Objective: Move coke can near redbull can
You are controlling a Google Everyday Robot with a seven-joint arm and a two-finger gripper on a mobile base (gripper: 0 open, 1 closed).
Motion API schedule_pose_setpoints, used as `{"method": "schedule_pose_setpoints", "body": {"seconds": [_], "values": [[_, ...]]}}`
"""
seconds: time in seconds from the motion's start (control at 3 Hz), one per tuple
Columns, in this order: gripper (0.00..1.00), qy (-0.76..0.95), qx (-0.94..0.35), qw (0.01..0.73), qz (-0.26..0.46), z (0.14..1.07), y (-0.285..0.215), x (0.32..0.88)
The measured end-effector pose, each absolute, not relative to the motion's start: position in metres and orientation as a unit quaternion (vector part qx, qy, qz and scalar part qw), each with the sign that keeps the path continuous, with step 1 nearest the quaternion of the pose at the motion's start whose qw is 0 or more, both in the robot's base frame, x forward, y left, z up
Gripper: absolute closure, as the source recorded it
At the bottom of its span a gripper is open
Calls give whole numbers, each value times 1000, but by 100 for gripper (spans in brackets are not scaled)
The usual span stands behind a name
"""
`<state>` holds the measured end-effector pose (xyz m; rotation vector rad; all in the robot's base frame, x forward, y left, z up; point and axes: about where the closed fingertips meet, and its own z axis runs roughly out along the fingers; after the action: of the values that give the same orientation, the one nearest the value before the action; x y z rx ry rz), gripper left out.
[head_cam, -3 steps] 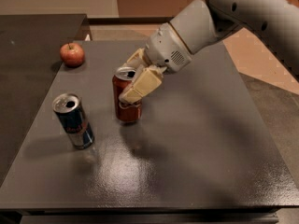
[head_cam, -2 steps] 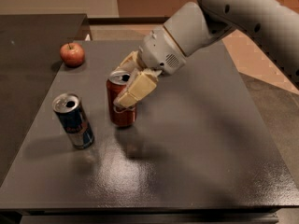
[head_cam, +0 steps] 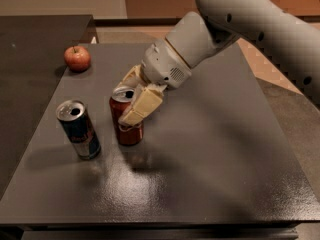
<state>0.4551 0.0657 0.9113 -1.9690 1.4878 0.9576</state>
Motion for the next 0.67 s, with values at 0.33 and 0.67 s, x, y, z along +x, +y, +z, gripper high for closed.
{"method": "schedule_pose_setpoints", "body": {"seconds": [0.33, 0.67], "values": [[82, 546, -724, 246, 343, 905, 66, 453], [59, 543, -726, 253, 338, 906, 69, 450]]}}
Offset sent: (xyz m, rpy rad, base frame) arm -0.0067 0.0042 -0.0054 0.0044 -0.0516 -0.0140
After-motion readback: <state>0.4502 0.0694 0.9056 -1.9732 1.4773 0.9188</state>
